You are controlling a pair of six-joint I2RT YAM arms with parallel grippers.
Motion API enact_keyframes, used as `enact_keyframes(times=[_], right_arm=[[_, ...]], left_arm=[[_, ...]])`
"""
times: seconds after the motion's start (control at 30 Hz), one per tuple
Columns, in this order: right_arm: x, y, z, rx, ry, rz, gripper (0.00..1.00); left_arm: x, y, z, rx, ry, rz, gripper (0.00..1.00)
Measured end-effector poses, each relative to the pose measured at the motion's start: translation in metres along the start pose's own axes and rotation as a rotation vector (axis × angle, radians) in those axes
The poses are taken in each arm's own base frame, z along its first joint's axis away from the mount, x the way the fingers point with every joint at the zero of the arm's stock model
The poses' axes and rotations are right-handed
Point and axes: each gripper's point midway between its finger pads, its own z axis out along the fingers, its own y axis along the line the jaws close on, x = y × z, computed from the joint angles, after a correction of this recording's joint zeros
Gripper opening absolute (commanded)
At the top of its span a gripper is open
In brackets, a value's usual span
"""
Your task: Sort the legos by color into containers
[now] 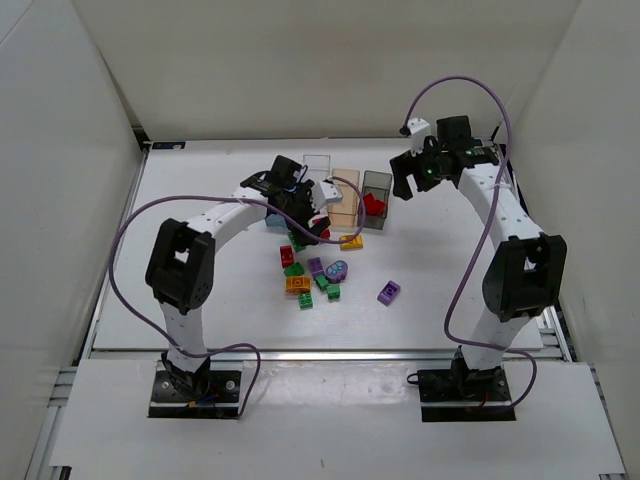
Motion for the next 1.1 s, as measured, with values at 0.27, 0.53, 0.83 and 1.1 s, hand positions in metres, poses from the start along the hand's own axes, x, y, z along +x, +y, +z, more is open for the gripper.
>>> enact_keyframes(times=[0.27,0.53,0.83,1.1], right_arm=[[0.007,-0.012,-0.006,0.021,0.003,0.009,0.92],[0.021,-0.017,-0.008,0.028,0.025,0.026,0.92],[0.023,-0.023,-0.011,0.04,0.024,0.036,0.93],[0.023,-0.025,-0.011,0.043,0.024,0.037,0.93]], left_arm=[[0.002,0.01,0.029,0.025,-0.007,0.053,0.99],[-0.018,0.03,0.038,-0.003,-0.046,0.092,1.0],[-0.011,0.031,0.051,0.021,-0.019,0.082,0.99],[-0.009,0.03,0.052,0.024,-0.015,0.082,0.99]])
